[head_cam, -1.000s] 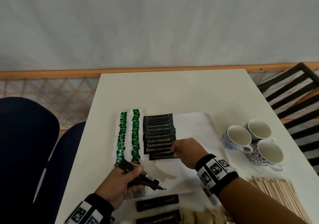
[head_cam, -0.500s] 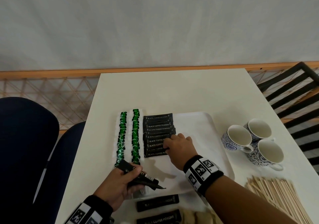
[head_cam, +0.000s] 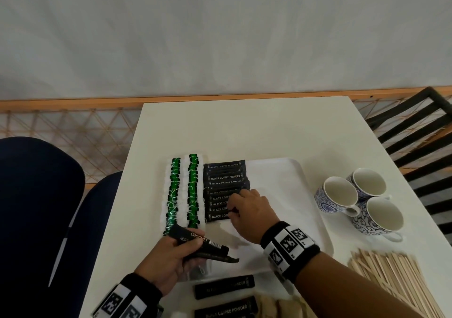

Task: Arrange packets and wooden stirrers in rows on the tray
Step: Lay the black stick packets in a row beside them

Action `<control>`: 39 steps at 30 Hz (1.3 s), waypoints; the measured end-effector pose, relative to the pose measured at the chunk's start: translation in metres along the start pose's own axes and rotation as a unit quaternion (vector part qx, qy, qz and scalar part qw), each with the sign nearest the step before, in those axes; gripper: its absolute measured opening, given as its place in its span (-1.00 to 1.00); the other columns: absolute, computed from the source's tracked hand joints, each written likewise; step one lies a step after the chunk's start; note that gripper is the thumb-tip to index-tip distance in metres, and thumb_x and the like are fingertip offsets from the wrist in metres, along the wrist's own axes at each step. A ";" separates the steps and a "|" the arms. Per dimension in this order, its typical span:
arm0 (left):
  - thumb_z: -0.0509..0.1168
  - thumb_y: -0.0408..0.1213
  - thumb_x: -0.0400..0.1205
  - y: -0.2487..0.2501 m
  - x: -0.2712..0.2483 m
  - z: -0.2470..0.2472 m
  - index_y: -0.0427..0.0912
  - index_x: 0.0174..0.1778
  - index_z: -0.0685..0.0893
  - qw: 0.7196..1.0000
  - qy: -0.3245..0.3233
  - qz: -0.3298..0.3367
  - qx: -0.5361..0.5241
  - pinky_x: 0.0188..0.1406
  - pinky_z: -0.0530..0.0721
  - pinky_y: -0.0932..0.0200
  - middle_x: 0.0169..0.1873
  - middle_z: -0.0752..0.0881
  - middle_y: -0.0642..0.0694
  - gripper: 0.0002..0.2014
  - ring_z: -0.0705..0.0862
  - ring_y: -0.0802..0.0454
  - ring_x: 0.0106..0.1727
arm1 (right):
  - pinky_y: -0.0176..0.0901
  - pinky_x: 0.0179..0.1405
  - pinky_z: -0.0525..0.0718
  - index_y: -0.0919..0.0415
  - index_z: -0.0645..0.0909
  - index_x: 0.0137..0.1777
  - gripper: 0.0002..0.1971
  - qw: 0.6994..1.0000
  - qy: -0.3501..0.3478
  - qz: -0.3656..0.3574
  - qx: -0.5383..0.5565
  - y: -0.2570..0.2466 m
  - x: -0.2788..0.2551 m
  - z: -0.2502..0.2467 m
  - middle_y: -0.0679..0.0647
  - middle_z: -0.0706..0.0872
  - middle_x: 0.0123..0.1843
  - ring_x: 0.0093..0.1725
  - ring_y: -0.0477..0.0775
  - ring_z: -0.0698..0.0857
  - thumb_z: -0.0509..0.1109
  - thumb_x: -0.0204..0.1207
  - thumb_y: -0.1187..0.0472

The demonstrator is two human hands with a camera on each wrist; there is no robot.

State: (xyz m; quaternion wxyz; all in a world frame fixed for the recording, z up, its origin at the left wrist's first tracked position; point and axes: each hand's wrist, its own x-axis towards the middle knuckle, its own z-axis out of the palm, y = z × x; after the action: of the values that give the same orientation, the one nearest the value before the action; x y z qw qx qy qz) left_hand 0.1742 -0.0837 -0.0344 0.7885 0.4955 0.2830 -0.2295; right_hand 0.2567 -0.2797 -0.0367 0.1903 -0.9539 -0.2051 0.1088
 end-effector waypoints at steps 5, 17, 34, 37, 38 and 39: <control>0.37 -0.53 0.46 0.003 -0.003 0.008 -0.45 0.12 0.66 0.999 -0.032 0.017 0.017 -0.38 0.78 0.18 -0.12 0.76 -0.37 -0.70 0.79 -0.12 -0.18 | -0.38 -0.09 0.62 0.02 0.71 0.04 -0.79 0.963 -0.168 -0.037 0.205 -0.017 -0.010 -0.015 -0.17 0.71 -0.13 -0.16 -0.23 0.64 0.45 0.52 -0.06; 0.37 -0.57 0.52 0.007 -0.013 0.009 -0.40 0.14 0.61 0.993 -0.028 0.012 0.115 -0.73 0.51 0.32 -0.36 0.67 -0.27 -0.73 0.72 -0.12 -0.49 | -0.36 -0.34 0.44 0.05 0.43 -0.18 -0.82 0.983 -0.133 0.014 0.127 0.013 -0.019 -0.012 -0.08 0.58 -0.21 -0.23 -0.01 0.54 0.39 0.41 0.28; 0.33 -0.65 0.51 0.005 -0.010 0.004 -0.49 0.10 0.58 0.997 -0.034 0.001 0.075 -0.57 0.72 0.23 -0.41 0.68 -0.29 -0.75 0.75 -0.20 -0.44 | 0.01 0.18 0.41 -0.02 0.58 0.08 -0.88 0.998 -0.058 -0.006 -0.026 0.010 0.001 0.013 -0.03 0.67 0.09 0.16 0.09 0.58 0.30 0.59 0.15; 0.31 -0.67 0.50 0.004 -0.009 0.003 -0.50 0.09 0.58 0.997 -0.032 0.006 0.067 -0.56 0.73 0.22 -0.40 0.68 -0.29 -0.76 0.76 -0.22 -0.44 | 0.03 0.21 0.41 -0.01 0.59 0.13 -0.86 0.998 -0.046 -0.013 -0.048 0.008 0.004 0.015 -0.01 0.64 0.14 0.19 0.09 0.55 0.30 0.61 0.13; 0.31 -0.68 0.51 0.003 -0.009 0.003 -0.51 0.08 0.58 0.997 -0.031 0.008 0.067 -0.55 0.73 0.22 -0.40 0.68 -0.29 -0.77 0.76 -0.22 -0.43 | 0.03 0.20 0.41 0.00 0.58 0.13 -0.86 0.998 -0.042 -0.017 -0.054 0.007 0.004 0.016 -0.01 0.63 0.14 0.20 0.10 0.54 0.30 0.61 0.13; 0.31 -0.68 0.51 0.003 -0.009 0.002 -0.51 0.08 0.58 0.997 -0.030 0.010 0.068 -0.54 0.73 0.22 -0.39 0.69 -0.28 -0.77 0.76 -0.22 -0.43 | 0.02 0.19 0.41 0.00 0.58 0.13 -0.86 0.997 -0.037 -0.022 -0.060 0.007 0.005 0.016 -0.01 0.63 0.14 0.19 0.10 0.54 0.30 0.61 0.13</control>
State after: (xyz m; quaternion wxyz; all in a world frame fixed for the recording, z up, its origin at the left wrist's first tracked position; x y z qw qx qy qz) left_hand 0.1698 -0.0835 -0.0259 0.7635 0.5435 0.2380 -0.2551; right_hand 0.2588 -0.2780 -0.0548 0.1270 -0.9543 -0.2387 0.1273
